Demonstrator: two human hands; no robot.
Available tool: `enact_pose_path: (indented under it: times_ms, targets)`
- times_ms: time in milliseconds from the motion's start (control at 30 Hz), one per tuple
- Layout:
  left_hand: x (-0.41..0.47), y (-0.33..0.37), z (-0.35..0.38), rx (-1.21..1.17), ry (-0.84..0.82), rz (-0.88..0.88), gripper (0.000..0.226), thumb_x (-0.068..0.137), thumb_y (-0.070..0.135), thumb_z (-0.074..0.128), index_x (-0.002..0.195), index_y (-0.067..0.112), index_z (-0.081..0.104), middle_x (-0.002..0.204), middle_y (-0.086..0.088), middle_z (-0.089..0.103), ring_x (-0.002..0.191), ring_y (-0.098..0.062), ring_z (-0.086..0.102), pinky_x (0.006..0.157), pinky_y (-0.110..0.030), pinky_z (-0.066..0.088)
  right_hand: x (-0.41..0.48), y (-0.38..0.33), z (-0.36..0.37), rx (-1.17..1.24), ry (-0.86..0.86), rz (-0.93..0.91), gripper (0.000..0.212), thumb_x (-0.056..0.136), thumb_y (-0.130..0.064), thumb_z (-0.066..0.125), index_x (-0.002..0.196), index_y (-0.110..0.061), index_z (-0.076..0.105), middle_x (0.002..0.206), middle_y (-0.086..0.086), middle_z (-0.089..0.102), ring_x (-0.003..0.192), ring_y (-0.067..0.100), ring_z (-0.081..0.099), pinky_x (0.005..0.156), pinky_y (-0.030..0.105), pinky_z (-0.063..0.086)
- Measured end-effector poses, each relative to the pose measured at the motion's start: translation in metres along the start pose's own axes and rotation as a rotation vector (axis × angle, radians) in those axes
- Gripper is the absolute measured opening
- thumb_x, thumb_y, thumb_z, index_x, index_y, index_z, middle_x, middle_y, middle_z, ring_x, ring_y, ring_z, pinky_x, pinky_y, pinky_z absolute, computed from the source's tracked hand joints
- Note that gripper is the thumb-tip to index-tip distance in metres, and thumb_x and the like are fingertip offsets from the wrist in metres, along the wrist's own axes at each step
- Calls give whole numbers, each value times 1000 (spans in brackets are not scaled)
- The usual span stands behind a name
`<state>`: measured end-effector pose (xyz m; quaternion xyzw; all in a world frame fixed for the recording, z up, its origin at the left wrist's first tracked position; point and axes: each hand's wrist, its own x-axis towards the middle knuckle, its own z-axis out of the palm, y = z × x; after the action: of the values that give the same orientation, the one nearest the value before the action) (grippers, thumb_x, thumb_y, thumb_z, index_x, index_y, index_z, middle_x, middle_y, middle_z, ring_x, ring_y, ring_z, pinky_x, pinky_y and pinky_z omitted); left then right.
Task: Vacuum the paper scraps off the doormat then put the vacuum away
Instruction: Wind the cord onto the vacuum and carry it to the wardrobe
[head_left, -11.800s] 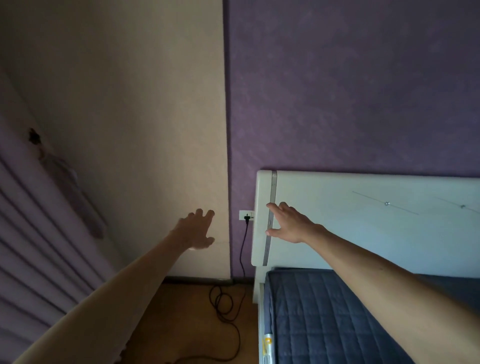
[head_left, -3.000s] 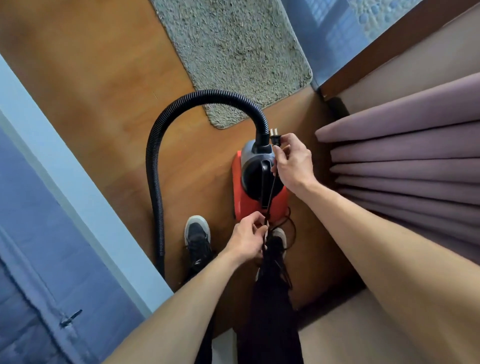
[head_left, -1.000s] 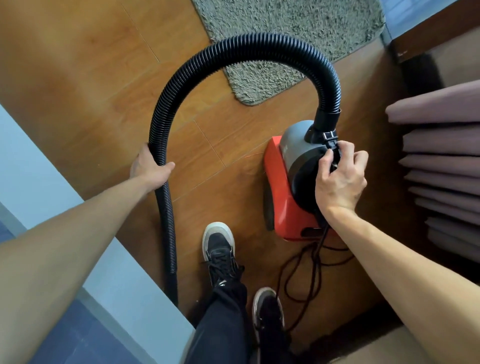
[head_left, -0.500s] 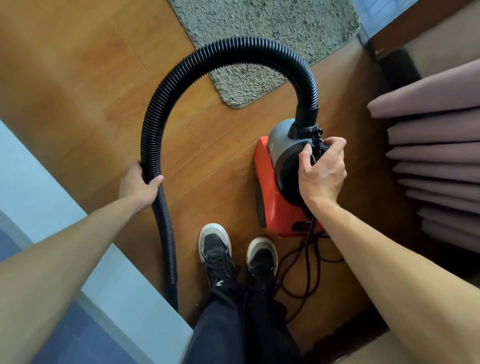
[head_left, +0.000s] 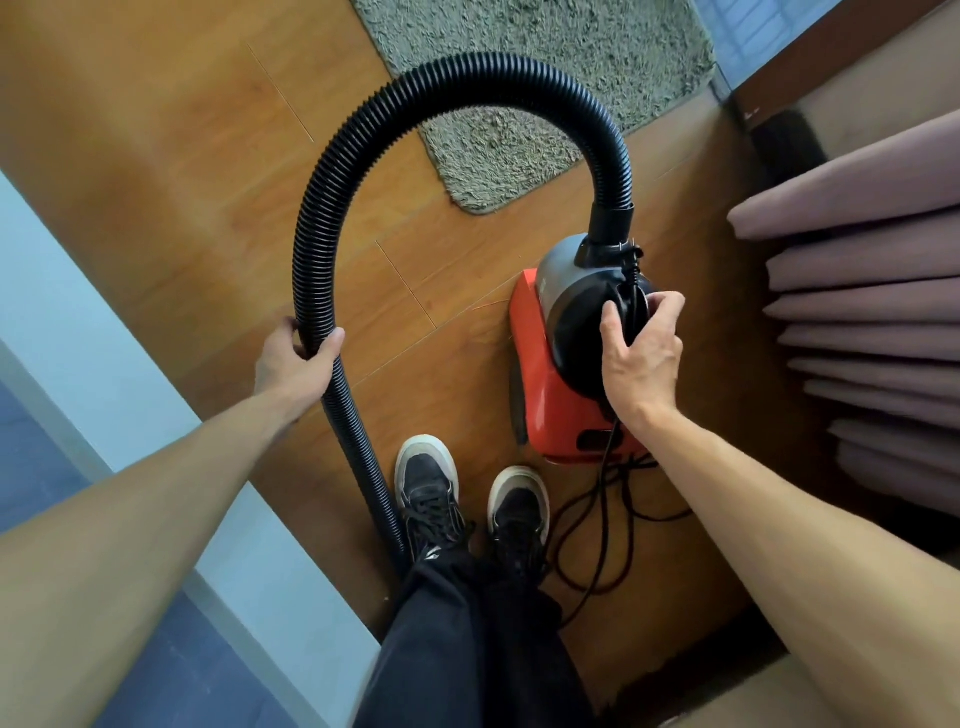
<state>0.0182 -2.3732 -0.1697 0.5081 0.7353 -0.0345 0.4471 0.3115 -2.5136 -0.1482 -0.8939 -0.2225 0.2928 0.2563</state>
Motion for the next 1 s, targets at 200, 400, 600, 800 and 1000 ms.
enact_pose_path:
  times_ms: [200, 400, 600, 800, 1000]
  targets:
    - [-13, 6, -1, -78, -15, 57, 34, 94, 38, 63, 120, 19, 53, 108, -4, 61, 97, -22, 56, 81, -36, 43, 5, 1, -3, 11, 26, -14, 36, 99, -37, 49, 118, -11, 35, 79, -12, 49, 81, 20, 58, 78, 39, 51]
    - [-29, 17, -7, -99, -14, 24, 40, 87, 15, 74, 122, 12, 56, 109, -3, 60, 100, -21, 57, 85, -32, 43, 7, -13, -25, -52, 34, -51, 33, 100, -38, 46, 117, -12, 36, 78, -5, 52, 81, 24, 58, 72, 33, 44]
    - [-52, 43, -29, -190, 51, 62, 33, 87, 22, 74, 115, 14, 59, 104, -3, 64, 95, -20, 59, 82, -31, 44, 14, -53, -59, -105, 13, -109, 32, 99, -39, 47, 117, -14, 39, 92, 9, 58, 86, 29, 57, 73, 34, 42]
    - [-65, 94, -78, -252, 95, 166, 27, 90, 26, 71, 114, 20, 59, 99, 0, 65, 88, -18, 59, 70, -22, 43, 15, -111, -97, -103, 64, -124, 28, 97, -40, 49, 112, -18, 40, 84, 13, 55, 86, 39, 59, 72, 36, 41]
    - [-84, 160, -154, -259, 151, 227, 32, 88, 36, 71, 115, 23, 61, 96, -5, 67, 88, -25, 62, 72, -28, 44, 4, -199, -143, -73, 97, -182, 30, 98, -37, 51, 111, -13, 40, 85, 21, 58, 89, 42, 58, 75, 39, 42]
